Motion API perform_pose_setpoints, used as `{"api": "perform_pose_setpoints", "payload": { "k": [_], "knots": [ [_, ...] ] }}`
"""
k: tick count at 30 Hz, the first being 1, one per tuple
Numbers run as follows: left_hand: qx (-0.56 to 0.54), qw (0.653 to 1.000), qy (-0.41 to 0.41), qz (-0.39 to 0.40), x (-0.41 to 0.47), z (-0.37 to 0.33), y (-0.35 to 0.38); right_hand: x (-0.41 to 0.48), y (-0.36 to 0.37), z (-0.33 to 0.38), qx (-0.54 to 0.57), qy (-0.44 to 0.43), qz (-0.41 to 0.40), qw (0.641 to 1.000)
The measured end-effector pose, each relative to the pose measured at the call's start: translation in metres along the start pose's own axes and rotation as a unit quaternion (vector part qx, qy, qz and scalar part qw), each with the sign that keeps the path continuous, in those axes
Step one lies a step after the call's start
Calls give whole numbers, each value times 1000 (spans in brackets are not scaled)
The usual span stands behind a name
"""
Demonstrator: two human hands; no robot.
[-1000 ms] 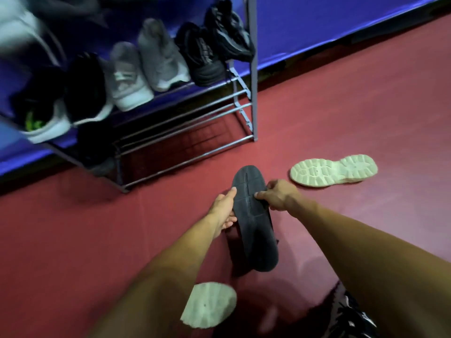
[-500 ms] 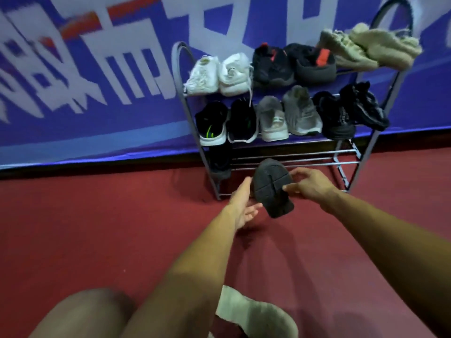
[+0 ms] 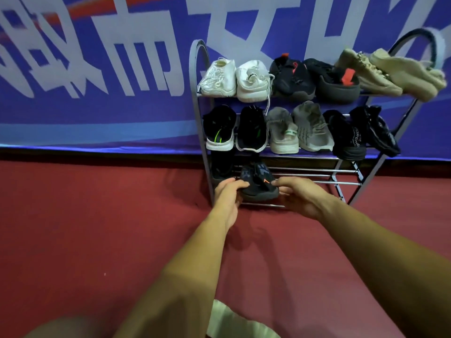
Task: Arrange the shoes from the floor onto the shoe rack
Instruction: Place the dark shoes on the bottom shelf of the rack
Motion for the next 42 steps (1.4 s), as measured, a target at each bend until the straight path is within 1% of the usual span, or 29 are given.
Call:
{"api": "perform_pose_setpoints", "payload": {
  "k": [3,6,8,9,14,17,22,25,27,31,36,39,42],
  "knots": [
    [-10,1000,-2,-12,14,0,5,21,1,-4,60,-5,-6,998],
    [-13,999,-46,14,24,5,0,42,2,-6,103,-19,-21,994],
    [30,995,-85,35,30,11,-7,56,5,-6,125,-29,-25,991],
    [53,993,-99,34,36,14,-11,64,6,-6,135,-33,-28,990],
    [103,983,-142,47,61,22,-12,102,14,-14,155,-44,-48,986],
    [81,987,-138,17,77,25,-4,116,22,-18,161,-47,-51,985],
    [70,989,-129,-1,102,22,2,137,32,-32,193,-30,-79,978],
    [79,988,-131,-5,116,29,2,145,31,-42,160,-1,-107,981],
    [79,988,-130,-10,125,37,0,149,29,-47,143,12,-111,983],
    [84,988,-128,-9,134,50,-8,159,25,-60,161,7,-117,980],
    [67,990,-118,-28,138,49,-8,165,29,-67,192,-23,-113,975],
    [54,991,-111,-48,142,43,-2,167,33,-61,185,-30,-91,978],
    [74,989,-118,-45,145,42,-2,167,30,-58,160,-30,-76,984]
  ]
}}
Point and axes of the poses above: each hand's wrist, its own x-axis towards the middle knuckle, its own y-axis out of the palm, z = x × y, the point moved 2 cm from there along x, towards the middle knuckle, and after that the axes turned 4 degrees about x, right-handed, at the moved point
